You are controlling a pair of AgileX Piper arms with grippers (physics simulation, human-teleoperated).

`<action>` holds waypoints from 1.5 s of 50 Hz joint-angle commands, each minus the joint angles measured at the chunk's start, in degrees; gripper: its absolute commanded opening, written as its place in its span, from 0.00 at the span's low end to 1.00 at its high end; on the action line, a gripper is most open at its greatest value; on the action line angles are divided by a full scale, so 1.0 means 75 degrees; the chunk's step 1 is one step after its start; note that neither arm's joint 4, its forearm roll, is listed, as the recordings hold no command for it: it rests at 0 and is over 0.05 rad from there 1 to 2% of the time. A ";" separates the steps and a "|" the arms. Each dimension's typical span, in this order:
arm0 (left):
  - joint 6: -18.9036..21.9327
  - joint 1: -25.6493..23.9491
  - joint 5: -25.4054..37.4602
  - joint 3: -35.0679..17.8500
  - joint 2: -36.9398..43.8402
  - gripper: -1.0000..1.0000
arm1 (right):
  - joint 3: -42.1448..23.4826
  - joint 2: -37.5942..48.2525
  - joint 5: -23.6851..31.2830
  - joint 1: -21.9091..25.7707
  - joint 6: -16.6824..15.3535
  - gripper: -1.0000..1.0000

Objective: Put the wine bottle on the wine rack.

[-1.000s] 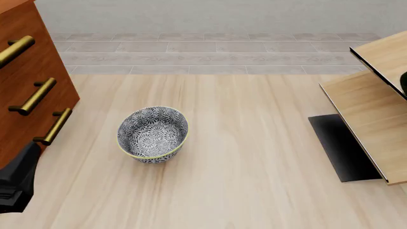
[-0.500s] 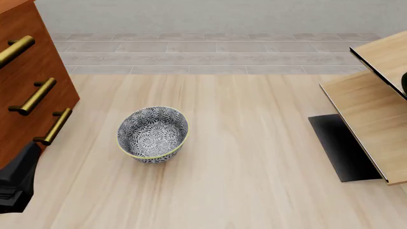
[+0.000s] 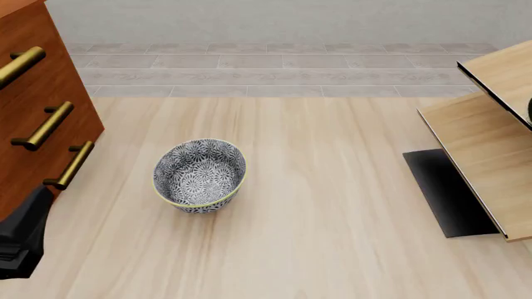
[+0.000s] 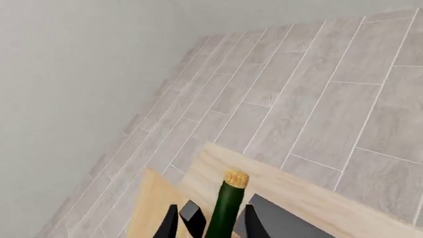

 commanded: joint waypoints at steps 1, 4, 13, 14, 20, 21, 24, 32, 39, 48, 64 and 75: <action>-0.0016 0.0004 0.0011 0.0000 -0.0008 1.00 | 0.0028 0.0006 0.0036 0.0027 -0.0008 1.00; 0.0002 -0.0005 0.0016 0.0000 -0.0005 1.00 | 0.0018 0.0000 0.0047 0.0030 0.0014 1.00; -0.0006 -0.0012 -0.0039 0.0000 0.0045 1.00 | -0.0059 -0.0097 0.0150 -0.0002 0.0026 1.00; -0.0015 -0.0014 -0.0048 0.0000 0.0054 1.00 | -0.0067 -0.0113 0.0162 -0.0011 0.0027 1.00; -0.0014 -0.0024 -0.0094 0.0000 0.0095 1.00 | -0.0117 -0.0195 0.0232 -0.0060 0.0009 1.00; -0.0009 -0.0029 -0.0111 0.0000 0.0110 1.00 | -0.0135 -0.0231 0.0267 -0.0050 0.0012 1.00; -0.0011 -0.0045 -0.0116 0.0000 0.0117 1.00 | -0.0154 -0.0274 0.0299 -0.0054 0.0018 1.00; -0.0003 -0.0068 -0.0166 0.0000 0.0156 1.00 | -0.0198 -0.0392 0.0387 -0.0106 0.0027 1.00; 0.0004 -0.0094 -0.0215 0.0000 0.0209 1.00 | -0.0158 -0.0501 0.0425 -0.0097 0.0050 1.00; 0.0006 -0.0087 -0.0225 0.0000 0.0216 1.00 | -0.0133 -0.0568 0.0431 -0.0198 0.0029 1.00; 0.0032 -0.0111 -0.0301 0.0000 0.0291 1.00 | -0.0034 -0.0663 0.0413 -0.0271 0.0069 1.00; 0.0034 -0.0120 -0.0316 0.0000 0.0313 1.00 | 0.0031 -0.0910 0.0514 -0.0238 0.0102 1.00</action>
